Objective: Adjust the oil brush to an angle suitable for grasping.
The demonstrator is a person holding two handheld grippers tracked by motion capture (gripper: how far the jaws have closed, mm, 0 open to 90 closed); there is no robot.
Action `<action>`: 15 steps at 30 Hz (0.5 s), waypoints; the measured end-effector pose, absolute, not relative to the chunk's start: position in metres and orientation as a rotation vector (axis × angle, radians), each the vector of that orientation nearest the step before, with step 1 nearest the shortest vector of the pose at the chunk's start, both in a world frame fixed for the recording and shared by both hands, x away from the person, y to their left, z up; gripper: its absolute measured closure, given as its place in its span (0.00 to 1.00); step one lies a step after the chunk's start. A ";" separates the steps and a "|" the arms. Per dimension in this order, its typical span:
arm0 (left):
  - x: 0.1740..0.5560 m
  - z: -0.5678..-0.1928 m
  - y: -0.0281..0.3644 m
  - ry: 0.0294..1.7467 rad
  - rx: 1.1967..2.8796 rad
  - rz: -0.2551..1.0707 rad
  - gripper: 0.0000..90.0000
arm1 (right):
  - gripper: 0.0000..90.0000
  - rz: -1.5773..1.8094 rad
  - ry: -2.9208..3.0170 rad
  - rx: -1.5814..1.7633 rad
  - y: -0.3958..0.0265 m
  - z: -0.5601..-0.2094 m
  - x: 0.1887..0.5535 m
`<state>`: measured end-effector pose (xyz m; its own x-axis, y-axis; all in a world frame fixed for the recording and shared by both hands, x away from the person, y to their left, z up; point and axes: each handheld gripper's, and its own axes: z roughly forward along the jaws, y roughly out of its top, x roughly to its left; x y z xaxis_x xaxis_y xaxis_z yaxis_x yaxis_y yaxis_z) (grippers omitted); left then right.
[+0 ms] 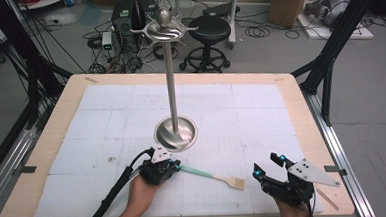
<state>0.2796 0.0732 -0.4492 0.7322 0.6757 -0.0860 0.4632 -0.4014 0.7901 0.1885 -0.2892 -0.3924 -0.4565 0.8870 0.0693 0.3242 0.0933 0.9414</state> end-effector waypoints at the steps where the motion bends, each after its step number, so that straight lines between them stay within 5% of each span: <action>1: 0.280 -0.449 0.073 0.860 2.070 0.312 0.99 | 0.34 1.365 1.841 1.186 -0.289 -0.392 0.188; 3: 0.281 -0.447 0.074 0.866 2.030 0.294 0.97 | 0.34 1.367 1.844 1.179 -0.290 -0.393 0.189; 10: 0.282 -0.429 0.116 0.862 1.892 0.342 0.65 | 0.34 1.375 1.838 1.192 -0.293 -0.394 0.188; 15: 0.281 -0.417 0.162 0.864 1.776 0.368 0.50 | 0.32 1.365 1.843 1.176 -0.291 -0.394 0.188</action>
